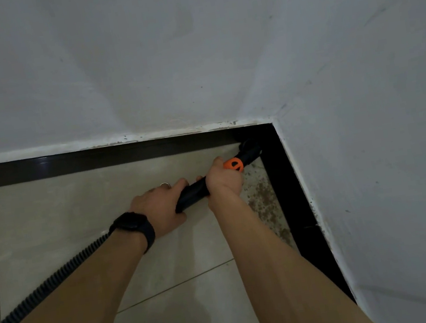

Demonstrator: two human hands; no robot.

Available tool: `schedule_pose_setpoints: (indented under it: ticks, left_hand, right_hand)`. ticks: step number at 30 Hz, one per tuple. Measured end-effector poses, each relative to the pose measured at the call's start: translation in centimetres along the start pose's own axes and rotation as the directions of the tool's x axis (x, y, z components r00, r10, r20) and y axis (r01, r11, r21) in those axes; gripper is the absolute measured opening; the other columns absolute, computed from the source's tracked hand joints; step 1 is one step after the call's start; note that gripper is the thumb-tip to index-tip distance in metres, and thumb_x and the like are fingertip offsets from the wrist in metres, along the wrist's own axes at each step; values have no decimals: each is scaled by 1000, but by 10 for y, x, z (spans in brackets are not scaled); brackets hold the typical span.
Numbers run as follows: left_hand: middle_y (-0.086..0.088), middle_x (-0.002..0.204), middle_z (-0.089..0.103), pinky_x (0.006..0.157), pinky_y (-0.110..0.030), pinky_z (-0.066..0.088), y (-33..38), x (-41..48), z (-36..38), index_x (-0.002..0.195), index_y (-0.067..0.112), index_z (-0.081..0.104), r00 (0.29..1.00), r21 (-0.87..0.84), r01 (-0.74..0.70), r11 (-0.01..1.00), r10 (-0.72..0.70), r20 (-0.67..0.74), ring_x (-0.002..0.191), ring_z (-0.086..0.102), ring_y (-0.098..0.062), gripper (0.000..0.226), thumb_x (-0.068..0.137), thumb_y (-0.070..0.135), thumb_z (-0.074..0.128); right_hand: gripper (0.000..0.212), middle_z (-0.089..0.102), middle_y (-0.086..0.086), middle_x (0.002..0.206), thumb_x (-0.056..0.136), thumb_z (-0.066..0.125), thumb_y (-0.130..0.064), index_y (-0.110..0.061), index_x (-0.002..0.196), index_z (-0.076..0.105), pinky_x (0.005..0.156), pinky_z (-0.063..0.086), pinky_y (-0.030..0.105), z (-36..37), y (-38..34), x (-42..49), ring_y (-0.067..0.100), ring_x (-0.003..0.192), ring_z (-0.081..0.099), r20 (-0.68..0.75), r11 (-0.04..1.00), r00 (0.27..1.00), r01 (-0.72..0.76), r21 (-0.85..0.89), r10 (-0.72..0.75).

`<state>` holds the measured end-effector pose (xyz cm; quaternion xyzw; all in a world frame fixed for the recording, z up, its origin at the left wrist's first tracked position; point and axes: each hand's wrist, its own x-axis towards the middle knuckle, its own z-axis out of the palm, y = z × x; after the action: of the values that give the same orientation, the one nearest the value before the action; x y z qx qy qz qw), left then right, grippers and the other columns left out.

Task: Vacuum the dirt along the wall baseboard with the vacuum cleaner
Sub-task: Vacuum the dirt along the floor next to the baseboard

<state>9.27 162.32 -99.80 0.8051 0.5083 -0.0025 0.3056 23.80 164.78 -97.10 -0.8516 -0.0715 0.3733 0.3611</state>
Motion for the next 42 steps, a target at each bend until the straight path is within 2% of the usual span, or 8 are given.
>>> schedule_pose_setpoints:
  ticks: [3, 7, 13, 18, 26, 29, 36, 42]
  left_hand:
    - [1, 99, 58, 56, -30, 39, 13, -17, 25, 118, 25, 38, 980, -108, 58, 992, -77, -182, 77, 53, -17, 33, 92, 34, 56]
    - [4, 73, 58, 48, -26, 41, 23, -19, 35, 97, 27, 39, 982, -376, 122, 918, -166, -86, 58, 55, -14, 20, 91, 31, 58]
    - [-1, 76, 59, 51, -26, 41, 22, -12, 32, 87, 27, 40, 989, -451, 130, 883, -148, -5, 64, 58, -18, 23, 88, 24, 62]
    - [-2, 79, 60, 58, -29, 47, 24, -12, 28, 90, 22, 44, 989, -428, 144, 892, -148, 26, 69, 59, -19, 19, 89, 24, 63]
    - [0, 75, 57, 50, -26, 38, 29, -23, 33, 94, 24, 39, 993, -334, 120, 935, -119, 23, 63, 57, -17, 24, 90, 27, 62]
    - [0, 76, 57, 48, -25, 35, 32, -27, 32, 95, 24, 39, 993, -302, 117, 946, -116, 22, 62, 56, -15, 25, 90, 27, 63]
    - [-1, 78, 57, 52, -28, 45, 41, -36, 28, 101, 22, 39, 995, -220, 97, 971, -96, 15, 64, 58, -20, 26, 90, 28, 62]
    - [-3, 83, 57, 60, -35, 52, 45, -40, 16, 101, 24, 36, 996, -99, 89, 991, -86, 39, 71, 60, -25, 27, 91, 29, 60]
  right_hand:
    - [67, 54, 17, 139, 107, 44, -49, 3, 147, 33, 76, 39, 27, 1, -9, 0, 28, 119, 61, -22, 984, 996, 77, -160, -81]
    - [74, 53, 16, 139, 106, 48, -50, 8, 145, 24, 72, 39, 27, 0, -12, -3, 28, 119, 62, 52, 910, 986, 164, -380, -156]
    - [67, 57, 15, 130, 104, 53, -45, 5, 139, 28, 43, 22, 21, -5, -13, -6, 17, 81, 47, 102, 857, 974, 224, -463, -200]
    - [61, 60, 15, 127, 102, 55, -40, 2, 136, 27, 44, 23, 21, -8, -11, -7, 12, 61, 38, 93, 881, 977, 211, -424, -190]
    - [62, 56, 18, 133, 103, 54, -38, 4, 140, 27, 64, 37, 27, -24, 2, -8, 24, 97, 58, 103, 896, 978, 209, -393, -183]
    - [63, 56, 18, 134, 104, 51, -40, 5, 141, 26, 55, 34, 27, -29, 4, -8, 22, 95, 56, 124, 888, 975, 219, -405, -184]
    - [64, 59, 21, 131, 101, 56, -39, 4, 141, 28, 73, 44, 30, -38, 15, -5, 33, 105, 64, 120, 947, 979, 190, -260, -164]
    - [62, 49, 0, 86, 96, 62, -36, 1, 137, 34, 77, 53, 34, -42, 30, 0, 19, 78, 53, 126, 988, 983, 143, -59, -135]
